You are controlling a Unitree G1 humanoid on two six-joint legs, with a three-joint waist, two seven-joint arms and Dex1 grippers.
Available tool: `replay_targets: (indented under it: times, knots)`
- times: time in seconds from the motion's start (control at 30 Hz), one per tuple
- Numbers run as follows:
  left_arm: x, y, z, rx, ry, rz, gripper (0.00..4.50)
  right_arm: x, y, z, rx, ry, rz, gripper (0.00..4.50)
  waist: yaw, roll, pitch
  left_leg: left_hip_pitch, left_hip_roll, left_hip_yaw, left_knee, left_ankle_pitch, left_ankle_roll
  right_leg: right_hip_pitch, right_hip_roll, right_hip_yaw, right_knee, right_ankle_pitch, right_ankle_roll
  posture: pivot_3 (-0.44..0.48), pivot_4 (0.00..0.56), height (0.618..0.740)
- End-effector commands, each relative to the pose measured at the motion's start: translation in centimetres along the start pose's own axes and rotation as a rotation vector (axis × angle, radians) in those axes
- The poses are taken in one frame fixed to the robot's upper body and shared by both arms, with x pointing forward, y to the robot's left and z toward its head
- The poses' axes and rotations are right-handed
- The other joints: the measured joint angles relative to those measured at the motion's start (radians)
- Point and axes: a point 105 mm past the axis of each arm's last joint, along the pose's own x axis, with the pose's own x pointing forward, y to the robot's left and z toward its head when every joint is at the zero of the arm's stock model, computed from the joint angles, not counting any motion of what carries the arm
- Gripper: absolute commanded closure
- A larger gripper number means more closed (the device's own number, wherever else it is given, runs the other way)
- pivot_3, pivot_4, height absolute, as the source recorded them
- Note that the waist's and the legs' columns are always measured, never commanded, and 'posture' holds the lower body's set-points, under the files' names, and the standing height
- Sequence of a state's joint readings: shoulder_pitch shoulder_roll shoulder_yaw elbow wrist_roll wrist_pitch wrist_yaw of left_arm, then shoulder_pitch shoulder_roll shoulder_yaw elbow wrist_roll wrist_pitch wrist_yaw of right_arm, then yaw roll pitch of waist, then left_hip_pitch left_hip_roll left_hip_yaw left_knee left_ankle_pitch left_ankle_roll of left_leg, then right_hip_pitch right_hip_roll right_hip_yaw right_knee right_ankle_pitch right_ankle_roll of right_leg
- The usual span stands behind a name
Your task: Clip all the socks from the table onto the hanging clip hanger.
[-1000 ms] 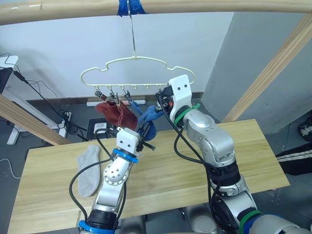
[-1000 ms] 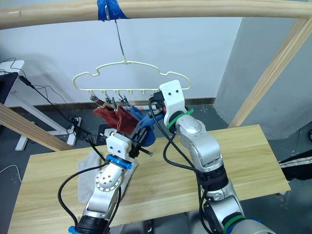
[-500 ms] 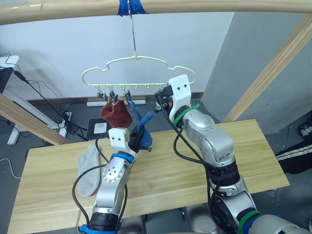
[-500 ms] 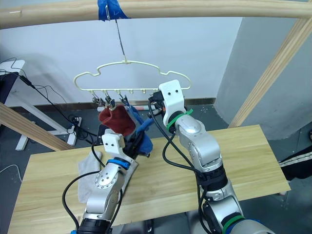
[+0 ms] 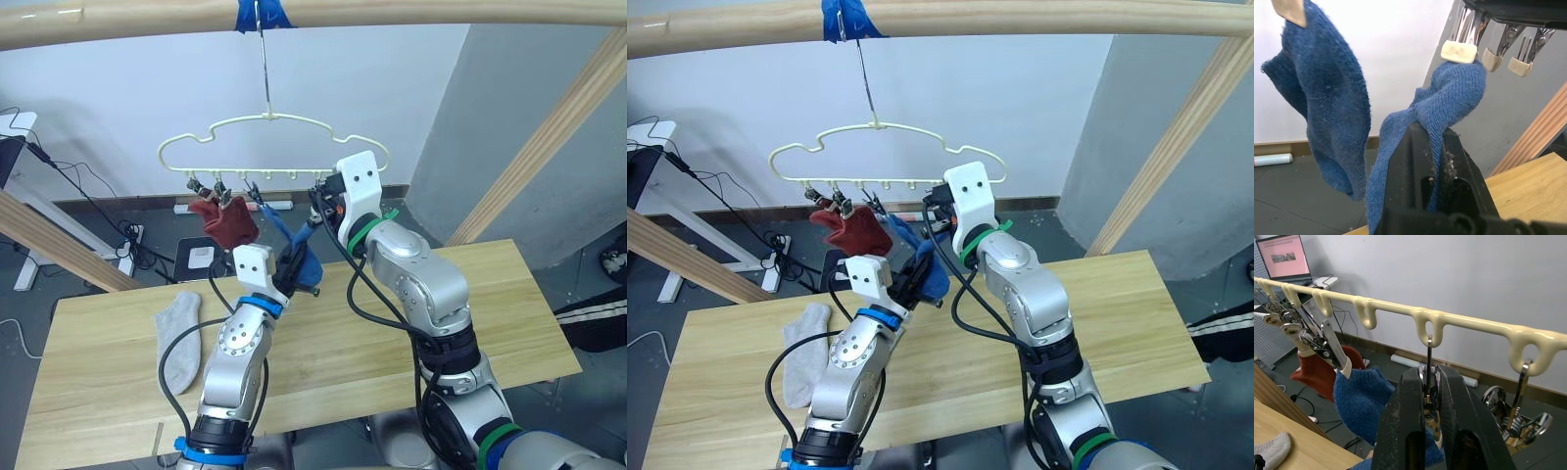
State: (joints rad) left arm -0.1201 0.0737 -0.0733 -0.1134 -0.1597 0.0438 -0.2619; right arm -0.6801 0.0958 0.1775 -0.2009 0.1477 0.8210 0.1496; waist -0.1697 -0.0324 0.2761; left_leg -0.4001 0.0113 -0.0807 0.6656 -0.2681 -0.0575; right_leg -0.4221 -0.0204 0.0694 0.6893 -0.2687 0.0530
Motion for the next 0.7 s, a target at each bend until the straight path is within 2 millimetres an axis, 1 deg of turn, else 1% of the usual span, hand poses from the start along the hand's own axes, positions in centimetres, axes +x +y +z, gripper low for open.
replay_targets:
  times: [0.03,0.2,0.5,0.63,0.67,0.7]
  knots:
    - [0.23,-0.35,1.70,-0.011,-0.066,-0.011,4.50,-0.33,0.62,1.27,0.012,-0.049,0.025,4.42,0.000,0.000,0.000,0.000,0.000,0.000,0.000,0.000,0.000,0.000,0.000,0.000,0.000,0.000,0.000,-0.225,0.213,0.714]
    - [0.38,-0.04,2.15,-0.039,-0.087,0.004,4.50,-0.33,0.61,1.04,0.014,-0.036,0.027,4.42,0.000,0.000,0.000,0.000,0.000,0.000,0.000,0.000,0.000,0.000,0.000,0.000,0.000,0.000,0.000,-0.222,0.214,0.714]
    - [0.82,-0.14,2.51,-0.055,-0.095,-0.001,4.50,-0.37,0.47,0.92,0.015,-0.025,0.018,4.42,0.000,0.000,0.000,0.000,-0.001,0.000,0.000,0.000,0.000,0.000,0.000,0.000,0.000,0.000,0.000,-0.222,0.213,0.714]
    - [0.87,-0.22,2.47,-0.056,-0.093,-0.004,4.50,-0.39,0.40,0.99,0.023,-0.028,0.016,2.99,0.000,0.000,0.000,0.000,-0.001,0.000,0.000,0.000,0.000,0.000,0.000,0.000,0.000,0.000,0.000,-0.223,0.213,0.714]
    - [0.89,-0.21,2.46,-0.056,-0.093,-0.003,4.50,-0.37,0.38,1.00,0.024,-0.028,0.015,2.69,0.000,0.000,0.000,0.000,-0.001,0.000,0.000,0.000,0.000,0.000,0.000,0.000,0.000,0.000,0.000,-0.223,0.214,0.714]
    - [0.93,-0.21,2.44,-0.056,-0.092,-0.003,4.50,-0.35,0.34,1.03,0.025,-0.028,0.013,2.21,0.000,0.000,0.000,0.000,-0.001,0.000,0.000,0.000,0.000,0.000,0.000,0.000,0.000,0.000,0.000,-0.223,0.213,0.714]
